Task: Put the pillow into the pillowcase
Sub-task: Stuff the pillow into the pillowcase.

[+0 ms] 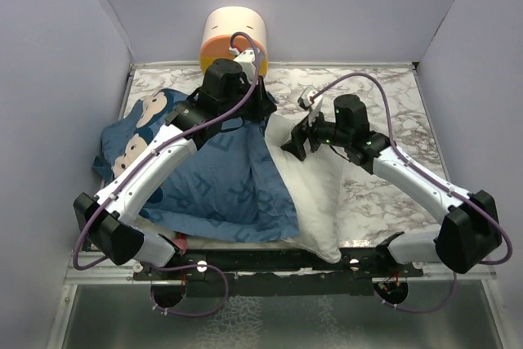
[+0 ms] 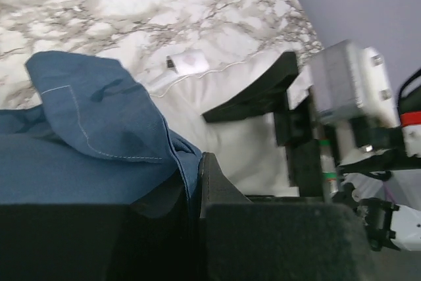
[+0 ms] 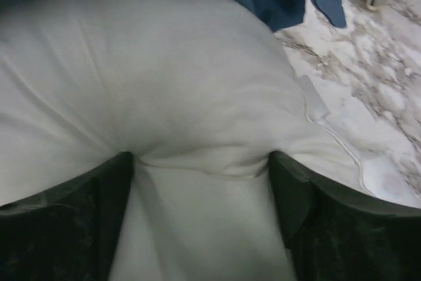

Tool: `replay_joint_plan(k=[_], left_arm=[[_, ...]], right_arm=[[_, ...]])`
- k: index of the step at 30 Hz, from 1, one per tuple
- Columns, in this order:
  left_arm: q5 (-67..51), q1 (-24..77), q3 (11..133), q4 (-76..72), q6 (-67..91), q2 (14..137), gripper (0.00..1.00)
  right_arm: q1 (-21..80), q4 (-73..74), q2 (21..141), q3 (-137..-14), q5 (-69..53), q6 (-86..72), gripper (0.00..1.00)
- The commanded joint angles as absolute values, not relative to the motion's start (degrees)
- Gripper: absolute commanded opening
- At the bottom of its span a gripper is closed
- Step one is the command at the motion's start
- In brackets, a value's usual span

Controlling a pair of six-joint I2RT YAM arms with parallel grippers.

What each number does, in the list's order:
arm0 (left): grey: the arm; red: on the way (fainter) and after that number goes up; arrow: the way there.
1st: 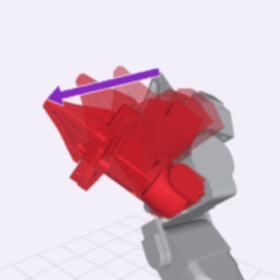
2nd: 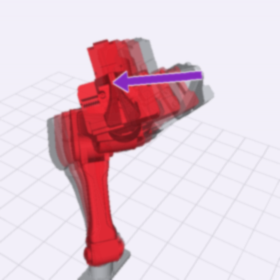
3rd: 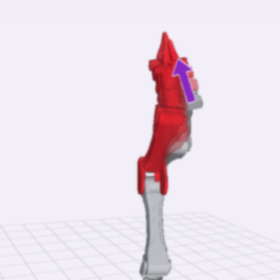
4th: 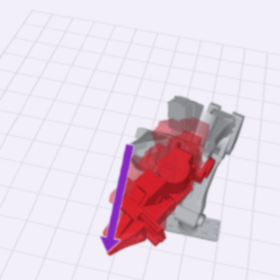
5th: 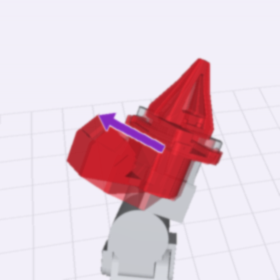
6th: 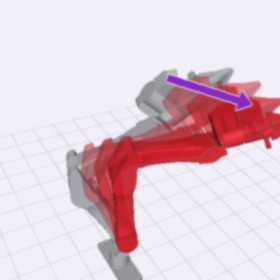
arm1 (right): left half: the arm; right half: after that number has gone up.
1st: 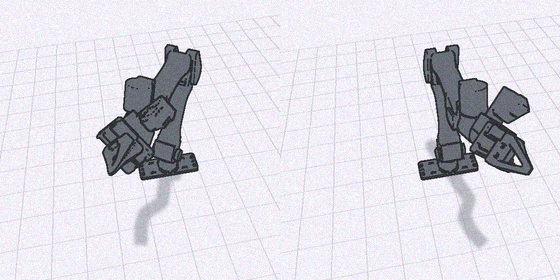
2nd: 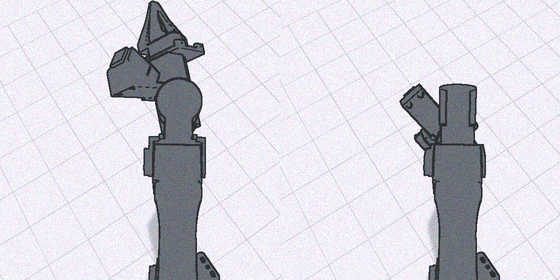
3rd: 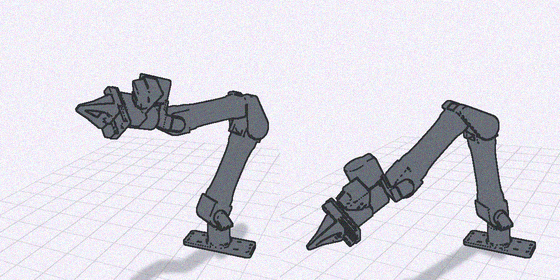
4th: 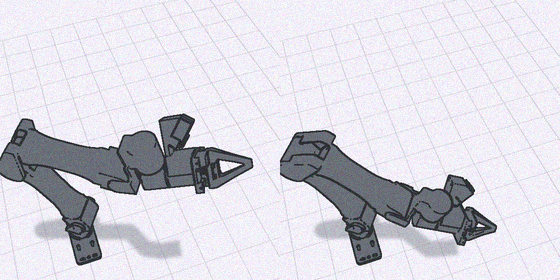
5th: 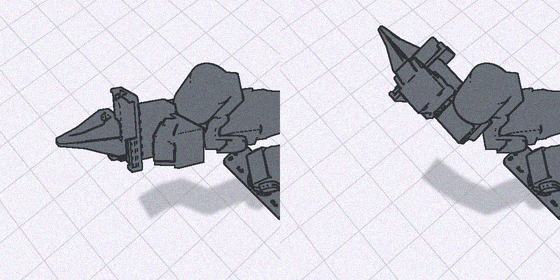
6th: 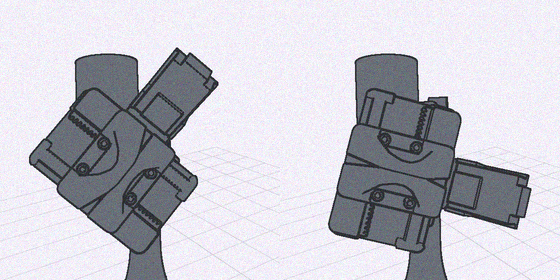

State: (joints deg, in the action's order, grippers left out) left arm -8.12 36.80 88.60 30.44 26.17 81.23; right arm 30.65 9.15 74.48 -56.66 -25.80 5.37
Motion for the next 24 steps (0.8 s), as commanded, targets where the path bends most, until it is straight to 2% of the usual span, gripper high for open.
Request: replay_joint_plan(k=[1, 2, 3, 4, 6, 8, 12, 15, 19, 24], left_arm=[[-22.15, 37.18, 86.44, 6.79, 35.91, 80.67, 0.0], [-23.38, 37.18, 85.87, 2.76, 38.76, 81.25, 0.0], [-24.42, 37.36, 85.57, -2.21, 42.02, 82.17, 0.0], [-25.25, 37.75, 85.72, -6.53, 45.21, 82.99, 0.0], [-25.33, 39.16, 88.21, -13.23, 50.07, 84.93, 0.0], [-24.51, 40.87, 93.23, -15.36, 50.94, 86.72, 0.0], [-23.67, 44.22, 103.88, -15.83, 51.73, 90.08, 0.0], [-23.04, 46.03, 106.2, -19.92, 54.0, 90.58, 0.0], [-21.02, 46.62, 96.38, -24.5, 55.9, 85.34, 0.0], [-17.64, 46.54, 73.57, -30.23, 60.08, 77.0, 0.0]], right_arm=[[34.16, 4.99, 80.13, -54.09, -35.21, 5.23, 0.59], [34.5, 2.63, 81.02, -54.63, -34.11, 2.17, 0.34], [34.61, -0.09, 81.74, -55.01, -33.27, -1.42, 0.18], [34.63, -3.76, 81.92, -55.03, -32.13, -6.16, 0.1], [34.63, -12.04, 80.45, -54.53, -27.72, -15.27, 0.02], [34.63, -17.84, 77.72, -56.05, -22.21, -21.0, 0.01], [34.63, -19.94, 75.09, -66.04, -13.43, -24.02, 0.01], [34.63, -20.21, 72.4, -69.95, -7.26, -23.68, 0.01], [34.62, -17.34, 69.98, -65.92, -4.68, -20.9, 0.01], [34.59, -18.46, 70.1, -50.07, -8.11, -23.07, 0.01]])
